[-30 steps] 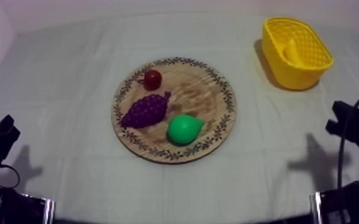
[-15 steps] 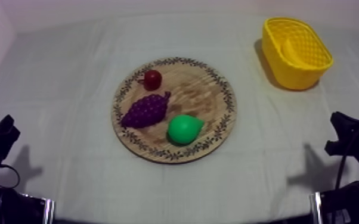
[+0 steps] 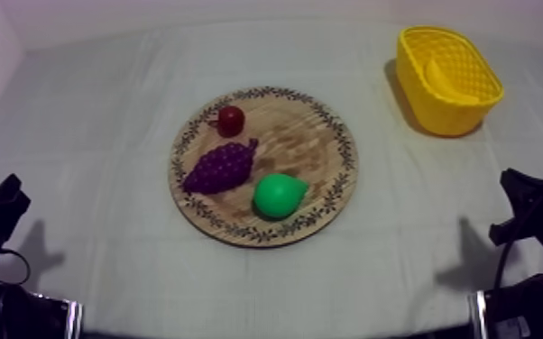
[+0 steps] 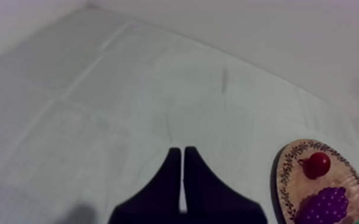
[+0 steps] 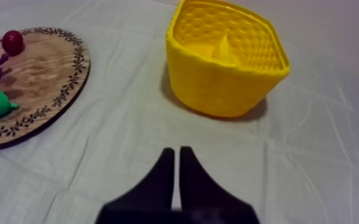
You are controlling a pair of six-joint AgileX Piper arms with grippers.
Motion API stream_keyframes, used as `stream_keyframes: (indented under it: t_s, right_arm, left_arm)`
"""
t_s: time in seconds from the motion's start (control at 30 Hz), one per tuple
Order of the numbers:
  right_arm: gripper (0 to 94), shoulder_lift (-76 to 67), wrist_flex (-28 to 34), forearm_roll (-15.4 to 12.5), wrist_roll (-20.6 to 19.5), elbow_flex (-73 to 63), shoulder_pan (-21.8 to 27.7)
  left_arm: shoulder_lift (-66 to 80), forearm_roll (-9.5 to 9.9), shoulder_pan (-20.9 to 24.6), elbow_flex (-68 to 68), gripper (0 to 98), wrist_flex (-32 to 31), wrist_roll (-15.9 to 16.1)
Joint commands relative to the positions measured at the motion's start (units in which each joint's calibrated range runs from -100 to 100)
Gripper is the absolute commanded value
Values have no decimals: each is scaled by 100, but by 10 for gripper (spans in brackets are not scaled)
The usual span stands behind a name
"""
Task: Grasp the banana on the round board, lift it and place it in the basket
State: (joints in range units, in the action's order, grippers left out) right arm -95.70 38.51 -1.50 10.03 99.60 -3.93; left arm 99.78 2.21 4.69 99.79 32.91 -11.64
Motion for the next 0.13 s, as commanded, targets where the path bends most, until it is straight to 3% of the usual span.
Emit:
stream_keyframes:
  t_s: [0.0,0.1]
  right_arm:
    - [3,-5,4,-4,0,7,2]
    - [3,-5,4,-4,1,7,2]
  left_arm:
    - [5,-3,-2,-1,1,-1,-1]
    - [5,-3,-2,-1,1,-1,-1]
